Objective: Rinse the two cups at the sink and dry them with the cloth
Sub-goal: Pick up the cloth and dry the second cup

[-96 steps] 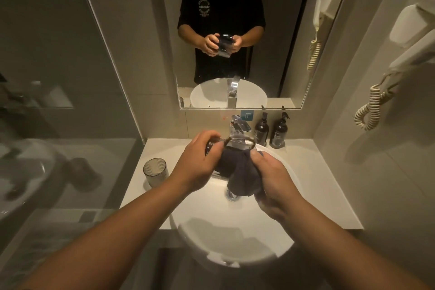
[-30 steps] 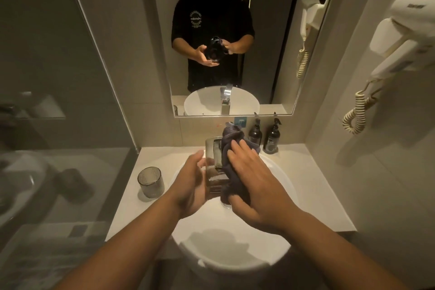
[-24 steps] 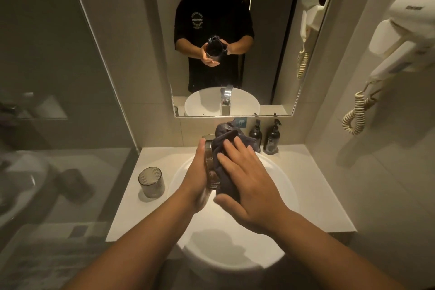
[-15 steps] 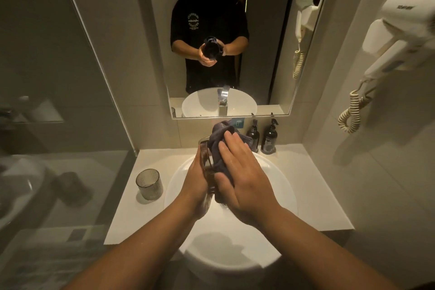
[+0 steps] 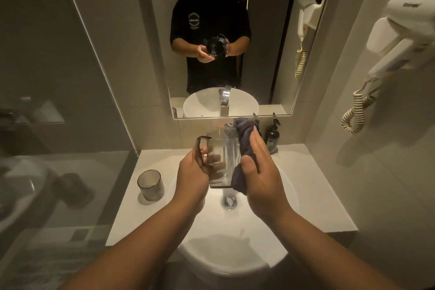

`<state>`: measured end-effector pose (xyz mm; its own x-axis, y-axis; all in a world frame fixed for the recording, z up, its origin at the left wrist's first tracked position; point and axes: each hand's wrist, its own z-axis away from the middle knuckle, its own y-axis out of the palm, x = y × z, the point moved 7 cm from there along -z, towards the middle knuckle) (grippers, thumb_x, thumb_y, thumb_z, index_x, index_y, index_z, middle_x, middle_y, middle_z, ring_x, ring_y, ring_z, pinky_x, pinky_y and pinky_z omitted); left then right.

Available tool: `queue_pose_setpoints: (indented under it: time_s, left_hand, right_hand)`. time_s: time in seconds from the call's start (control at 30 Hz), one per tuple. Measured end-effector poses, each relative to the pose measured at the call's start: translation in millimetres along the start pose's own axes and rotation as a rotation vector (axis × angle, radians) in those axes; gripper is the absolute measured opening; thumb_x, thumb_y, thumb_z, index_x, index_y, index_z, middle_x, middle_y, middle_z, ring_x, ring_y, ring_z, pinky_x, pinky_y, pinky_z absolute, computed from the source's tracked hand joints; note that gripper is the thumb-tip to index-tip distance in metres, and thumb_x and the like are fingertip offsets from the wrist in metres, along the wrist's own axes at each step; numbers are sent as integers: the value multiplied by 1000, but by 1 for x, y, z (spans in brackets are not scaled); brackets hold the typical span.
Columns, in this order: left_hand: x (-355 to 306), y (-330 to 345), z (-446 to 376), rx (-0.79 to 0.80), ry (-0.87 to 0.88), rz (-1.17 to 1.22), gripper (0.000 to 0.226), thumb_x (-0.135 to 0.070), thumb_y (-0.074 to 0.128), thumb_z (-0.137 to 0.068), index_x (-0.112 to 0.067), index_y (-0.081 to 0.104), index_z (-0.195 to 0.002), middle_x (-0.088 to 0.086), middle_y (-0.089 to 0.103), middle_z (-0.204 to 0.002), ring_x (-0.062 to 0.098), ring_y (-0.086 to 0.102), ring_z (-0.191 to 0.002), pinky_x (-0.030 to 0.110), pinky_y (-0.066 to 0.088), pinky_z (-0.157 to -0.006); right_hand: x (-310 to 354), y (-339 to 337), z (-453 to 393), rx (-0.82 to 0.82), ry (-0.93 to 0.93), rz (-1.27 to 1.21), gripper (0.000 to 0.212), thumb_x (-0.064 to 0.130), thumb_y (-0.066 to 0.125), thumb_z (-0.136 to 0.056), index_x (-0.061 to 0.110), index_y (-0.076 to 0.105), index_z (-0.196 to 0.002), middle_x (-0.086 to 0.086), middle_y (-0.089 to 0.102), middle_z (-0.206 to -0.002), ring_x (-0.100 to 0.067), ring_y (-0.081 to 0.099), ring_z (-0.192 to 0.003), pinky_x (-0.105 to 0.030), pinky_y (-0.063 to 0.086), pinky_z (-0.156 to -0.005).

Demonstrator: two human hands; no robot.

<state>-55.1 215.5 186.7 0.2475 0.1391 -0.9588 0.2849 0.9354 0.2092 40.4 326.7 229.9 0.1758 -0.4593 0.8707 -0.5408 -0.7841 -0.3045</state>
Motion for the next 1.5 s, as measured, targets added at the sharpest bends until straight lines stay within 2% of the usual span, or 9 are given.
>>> queue_pose_setpoints:
  time_s: [0.13, 0.37, 0.67, 0.77, 0.83, 0.93, 1.1, 1.33, 1.5]
  left_hand:
    - [3, 9, 4, 147, -129, 216, 71, -63, 23, -99, -9, 69, -101, 11, 75, -96, 21, 73, -79, 32, 55, -71]
    - [4, 26, 11, 181, -138, 179, 63, -66, 32, -94, -22, 71, -115, 6, 76, -112, 28, 69, -111, 53, 47, -105]
    - [18, 22, 4, 190, -261, 206, 75, -71, 31, -93, -13, 66, -124, 16, 73, -117, 33, 71, -107, 49, 54, -96]
    - [4, 16, -5, 43, -92, 19, 58, -59, 37, -99, -10, 64, -113, 14, 73, -106, 24, 72, -85, 37, 58, -70]
    - [-15, 9, -8, -111, 169, -153, 35, -44, 43, -102, -13, 58, -108, 9, 68, -97, 16, 65, -75, 28, 55, -58]
    - [-30, 7, -2, -169, 387, -376, 29, -43, 41, -103, -22, 61, -102, -3, 67, -88, 15, 64, -81, 27, 54, -66]
    - [-2, 37, 1, 269, 31, -97, 78, -87, 38, -76, -37, 51, -134, -2, 64, -131, 20, 63, -120, 46, 54, -97]
    - [-5, 44, 13, 351, -131, 145, 65, -68, 25, -93, -31, 77, -104, 4, 77, -109, 20, 74, -99, 42, 57, -85]
    - [-5, 43, 13, 392, -197, 297, 85, -76, 22, -88, -14, 65, -127, 17, 69, -125, 34, 67, -115, 52, 50, -100]
  right_hand:
    - [6, -8, -1, -4, -162, 224, 63, 44, 33, -93, 29, 14, -151, 12, 15, -159, -2, 16, -146, -22, 22, -117]
    - [26, 3, 9, -71, -485, 513, 59, 44, 34, -99, 10, 30, -147, -4, 24, -156, -18, 17, -148, -43, 26, -117]
    - [-18, -3, -11, 118, 61, -446, 56, 43, 41, -95, 33, 31, -149, 1, 41, -152, -24, 37, -140, -58, 31, -112]
    - [-21, -4, -6, 23, 95, -391, 58, 46, 42, -94, 32, 31, -149, 7, 39, -153, -15, 35, -141, -50, 31, -115]
    - [-15, -10, -3, -42, 49, -221, 58, 45, 38, -93, 32, 28, -148, 21, 31, -153, 2, 29, -140, -28, 30, -116]
    - [4, -17, -3, -67, -118, 9, 61, 39, 35, -92, 22, 24, -150, 15, 27, -155, 5, 23, -142, -11, 23, -112]
    - [13, -11, 2, -46, -329, 283, 60, 33, 42, -96, 12, 25, -149, 1, 25, -157, -12, 20, -147, -32, 24, -119]
    - [23, -9, 4, 23, -325, 163, 56, 31, 41, -93, 14, 31, -146, 8, 26, -156, -9, 20, -147, -29, 21, -119]
    - [15, -12, -7, 73, -152, -263, 62, 38, 36, -92, 21, 26, -151, -2, 32, -157, -20, 29, -145, -51, 29, -115]
